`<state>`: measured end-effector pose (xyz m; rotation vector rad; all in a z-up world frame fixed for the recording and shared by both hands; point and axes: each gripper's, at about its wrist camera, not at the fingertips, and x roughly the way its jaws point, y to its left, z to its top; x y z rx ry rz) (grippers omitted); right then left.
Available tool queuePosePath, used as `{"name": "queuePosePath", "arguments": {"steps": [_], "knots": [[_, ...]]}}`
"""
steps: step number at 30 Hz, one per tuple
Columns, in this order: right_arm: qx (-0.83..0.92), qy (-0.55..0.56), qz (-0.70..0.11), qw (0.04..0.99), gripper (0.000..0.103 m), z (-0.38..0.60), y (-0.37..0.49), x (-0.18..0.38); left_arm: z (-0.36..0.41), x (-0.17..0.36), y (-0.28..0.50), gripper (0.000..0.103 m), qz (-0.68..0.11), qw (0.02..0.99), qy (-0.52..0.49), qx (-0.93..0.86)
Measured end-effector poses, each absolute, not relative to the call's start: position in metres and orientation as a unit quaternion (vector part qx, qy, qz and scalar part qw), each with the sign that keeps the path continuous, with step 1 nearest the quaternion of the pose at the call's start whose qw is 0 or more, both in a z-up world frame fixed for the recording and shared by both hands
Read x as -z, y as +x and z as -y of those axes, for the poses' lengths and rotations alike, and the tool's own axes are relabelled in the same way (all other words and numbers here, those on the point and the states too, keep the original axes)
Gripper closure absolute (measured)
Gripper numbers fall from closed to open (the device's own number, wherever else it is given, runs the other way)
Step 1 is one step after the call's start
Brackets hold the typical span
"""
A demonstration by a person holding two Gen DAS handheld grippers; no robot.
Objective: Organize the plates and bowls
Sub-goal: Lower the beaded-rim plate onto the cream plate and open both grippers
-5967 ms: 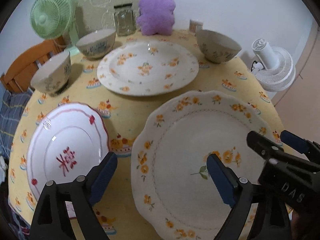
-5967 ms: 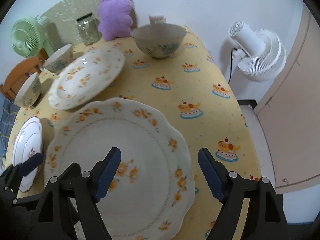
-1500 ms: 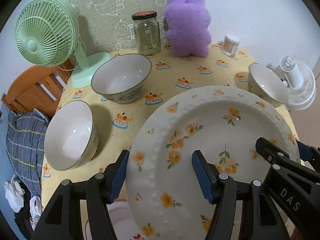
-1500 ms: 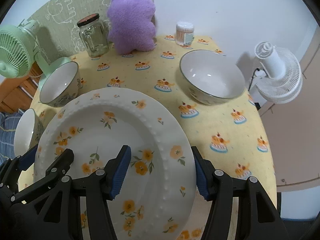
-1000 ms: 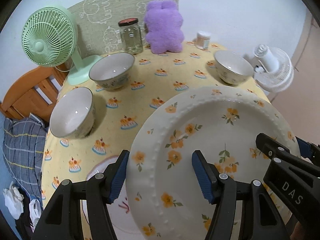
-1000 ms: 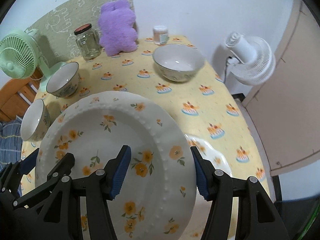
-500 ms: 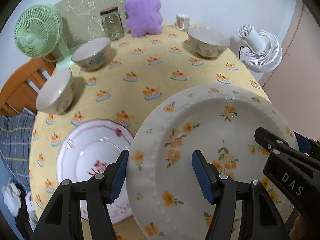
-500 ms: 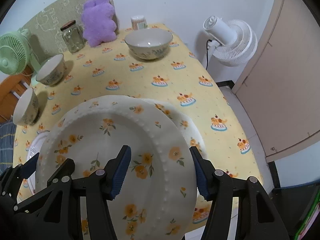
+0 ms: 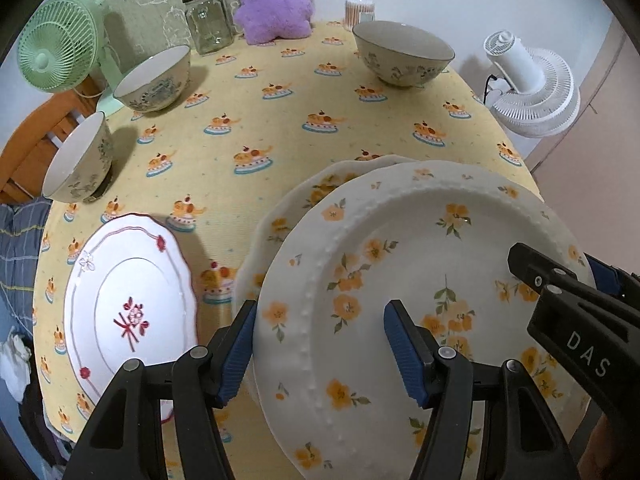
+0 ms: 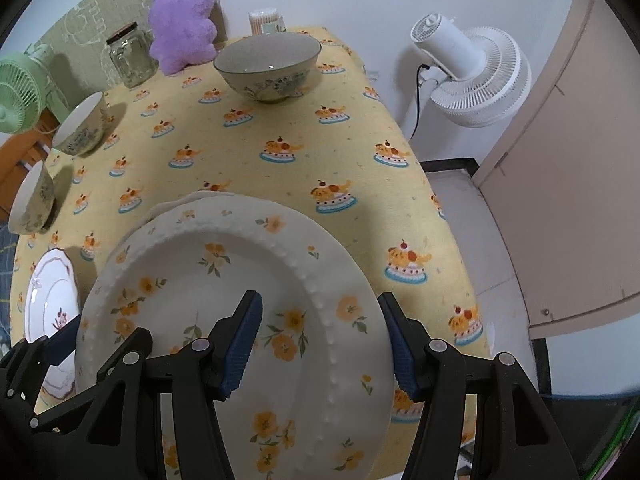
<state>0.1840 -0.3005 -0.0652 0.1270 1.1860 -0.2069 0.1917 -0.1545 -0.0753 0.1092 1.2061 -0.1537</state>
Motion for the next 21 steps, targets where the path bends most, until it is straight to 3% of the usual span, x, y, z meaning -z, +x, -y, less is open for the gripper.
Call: {"name": "queuePosePath", "arguments": {"steps": [21], "knots": [[0.049,0.047,-0.581,0.811,0.04,0.309,0.198,0.091,0.172,0.096,0.196,0.037,-0.581,0.812,0.049,-0.007]]}}
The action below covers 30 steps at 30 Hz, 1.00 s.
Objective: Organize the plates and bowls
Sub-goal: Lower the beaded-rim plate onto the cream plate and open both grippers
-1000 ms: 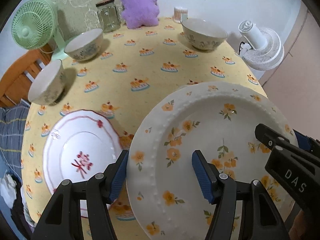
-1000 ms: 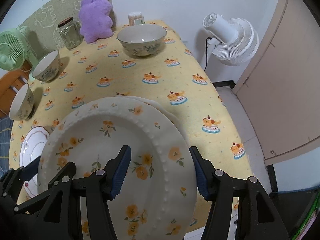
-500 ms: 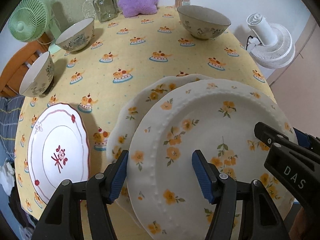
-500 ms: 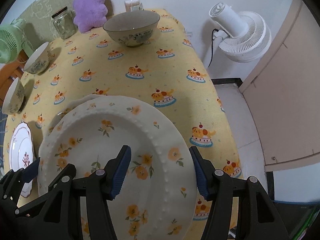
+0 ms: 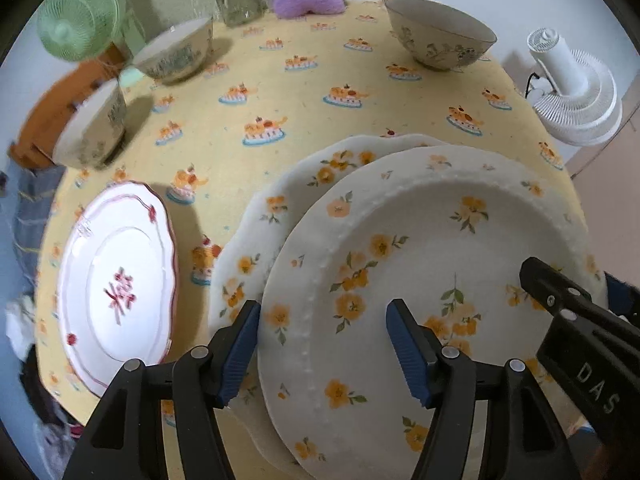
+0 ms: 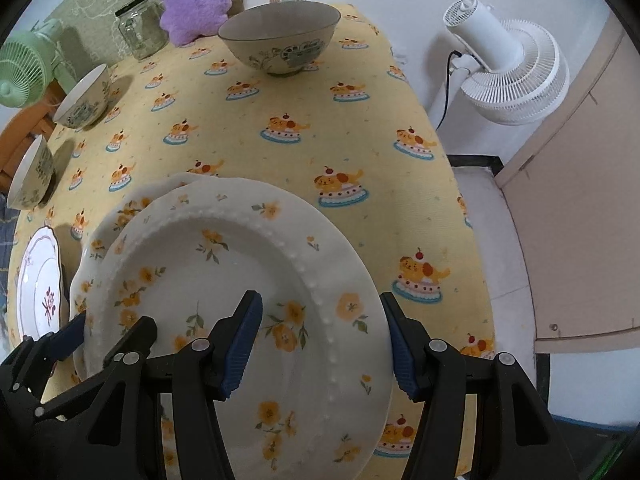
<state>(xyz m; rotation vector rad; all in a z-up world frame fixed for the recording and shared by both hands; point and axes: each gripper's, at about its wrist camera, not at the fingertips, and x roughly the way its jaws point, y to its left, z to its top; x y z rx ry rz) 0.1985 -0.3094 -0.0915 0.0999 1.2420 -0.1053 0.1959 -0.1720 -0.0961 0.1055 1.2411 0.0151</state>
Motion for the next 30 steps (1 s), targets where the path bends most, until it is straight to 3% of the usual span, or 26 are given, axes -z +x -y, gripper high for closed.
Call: {"name": "queuePosePath", "arguments": {"steps": [16,19,30], "knots": [[0.027,0.02,-0.575,0.818,0.04,0.311,0.174,0.076,0.174,0.084,0.184,0.033,-0.569,0.82,0.057,-0.01],[0.032,0.011,-0.576,0.816,0.055,0.308,0.172,0.077,0.176,0.081,0.178,0.033,-0.567,0.822,0.059,0.001],[0.017,0.008,-0.58,0.814,0.058,0.3,0.186,0.087,0.171,0.083,0.177,0.032,-0.563,0.825,0.052,-0.012]]}}
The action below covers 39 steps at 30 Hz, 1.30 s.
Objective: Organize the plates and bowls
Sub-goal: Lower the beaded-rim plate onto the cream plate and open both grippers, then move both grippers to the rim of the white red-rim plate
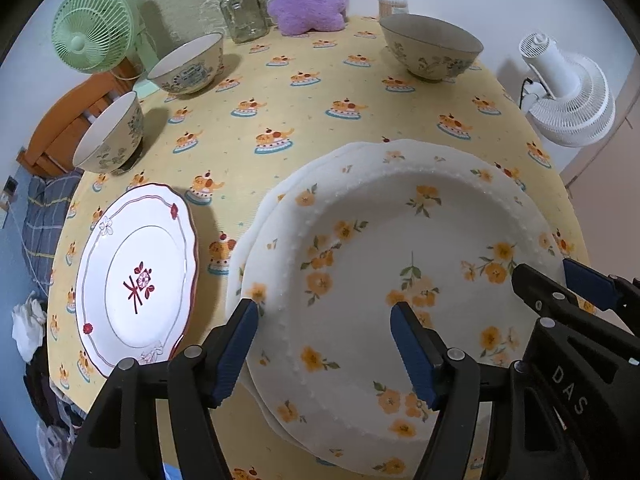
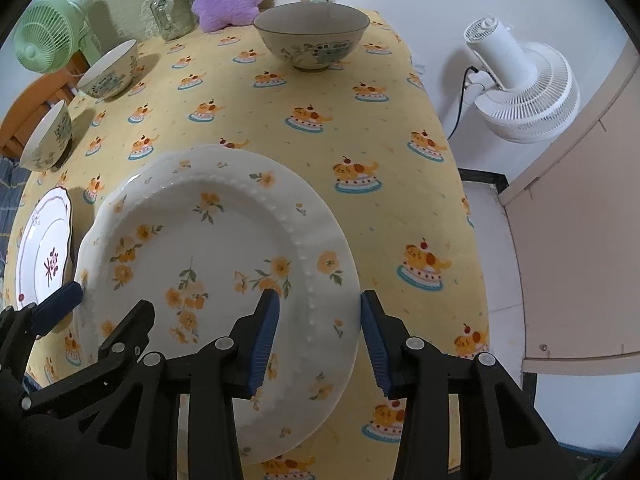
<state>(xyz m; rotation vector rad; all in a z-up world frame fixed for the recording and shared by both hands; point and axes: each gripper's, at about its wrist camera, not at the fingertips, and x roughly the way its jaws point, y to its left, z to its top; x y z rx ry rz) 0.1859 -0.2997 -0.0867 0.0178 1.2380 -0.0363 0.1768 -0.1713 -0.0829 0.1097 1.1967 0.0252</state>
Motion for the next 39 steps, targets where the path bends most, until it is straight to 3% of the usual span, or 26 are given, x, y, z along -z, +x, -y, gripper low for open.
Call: {"name": "queuePosePath", "arguments": {"steps": [14,16,24,28,39], "knots": [[0.006,0.013,-0.577,0.817,0.058,0.296,0.196,0.089,0.165,0.08,0.174,0.026,-0.568,0.822,0.043,-0.013],[0.003,0.021,-0.583,0.812,0.056,0.298,0.197,0.088,0.162,0.077,0.172,0.022,-0.566,0.824,0.038,-0.011],[-0.011,0.038,-0.564,0.825,0.031,0.279,0.19,0.064,0.139,0.062,0.169,0.012,-0.553,0.833,0.011,0.009],[-0.01,0.027,-0.551,0.834,0.03,0.257,0.185,0.051,0.12,0.052,0.169,0.007,-0.54,0.841,0.005,0.024],[0.012,0.042,-0.524,0.851,0.029,0.19,0.178,0.023,0.051,0.027,0.173,0.007,-0.521,0.852,0.01,0.053]]}}
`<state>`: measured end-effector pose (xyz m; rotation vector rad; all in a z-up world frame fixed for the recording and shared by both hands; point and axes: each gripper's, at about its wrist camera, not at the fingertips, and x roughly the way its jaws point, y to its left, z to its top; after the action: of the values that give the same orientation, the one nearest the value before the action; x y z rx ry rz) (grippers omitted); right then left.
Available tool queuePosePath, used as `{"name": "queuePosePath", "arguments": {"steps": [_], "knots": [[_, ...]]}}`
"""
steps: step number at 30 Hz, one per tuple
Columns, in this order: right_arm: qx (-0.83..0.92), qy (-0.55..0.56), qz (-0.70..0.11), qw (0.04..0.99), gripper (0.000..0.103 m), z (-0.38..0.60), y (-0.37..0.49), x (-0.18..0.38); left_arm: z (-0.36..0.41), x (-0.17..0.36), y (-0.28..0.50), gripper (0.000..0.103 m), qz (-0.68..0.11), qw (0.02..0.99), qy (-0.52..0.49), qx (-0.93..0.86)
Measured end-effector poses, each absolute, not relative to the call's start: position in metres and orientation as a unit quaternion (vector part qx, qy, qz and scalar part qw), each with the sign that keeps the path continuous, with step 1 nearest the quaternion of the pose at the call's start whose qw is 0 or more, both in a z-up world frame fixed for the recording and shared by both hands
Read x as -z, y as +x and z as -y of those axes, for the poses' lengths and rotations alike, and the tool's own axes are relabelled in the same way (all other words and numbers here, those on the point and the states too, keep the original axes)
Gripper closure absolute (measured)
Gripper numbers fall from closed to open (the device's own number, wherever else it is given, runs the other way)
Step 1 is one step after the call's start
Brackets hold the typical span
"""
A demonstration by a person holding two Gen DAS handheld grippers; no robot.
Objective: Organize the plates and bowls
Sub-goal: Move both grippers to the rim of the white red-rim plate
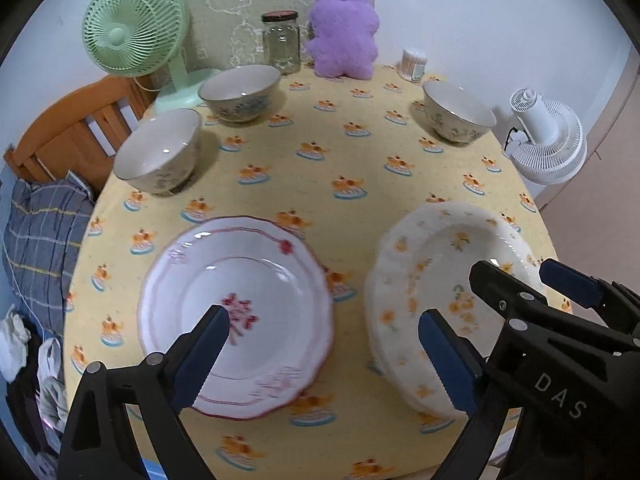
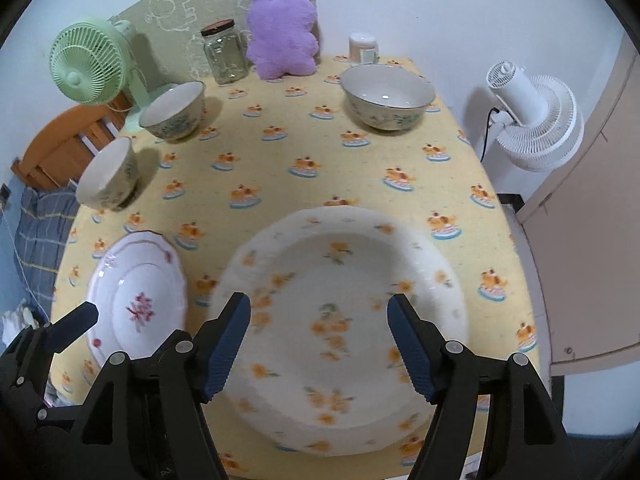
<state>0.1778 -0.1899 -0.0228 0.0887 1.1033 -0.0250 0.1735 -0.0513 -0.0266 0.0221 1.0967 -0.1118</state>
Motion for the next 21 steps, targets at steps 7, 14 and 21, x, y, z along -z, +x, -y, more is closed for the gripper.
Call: {"name": "queuePosePath", "arguments": {"steps": [7,14,21], "knots": [[0.013,0.052,-0.517,0.854,0.029,0.143,0.178,0.022,0.004,0.025,0.176,0.007,-0.51,0.858,0.018,0.056],[0.023,0.087,-0.508,0.857,0.028,0.108,0.175,0.035,-0.032,0.034,0.176,0.009,-0.498,0.864,0.036,0.059],[0.018,0.05,-0.515,0.855,0.027,0.075,0.178,0.048,-0.055,0.051,0.179,0.01,-0.51,0.858,0.041,0.054]]}}
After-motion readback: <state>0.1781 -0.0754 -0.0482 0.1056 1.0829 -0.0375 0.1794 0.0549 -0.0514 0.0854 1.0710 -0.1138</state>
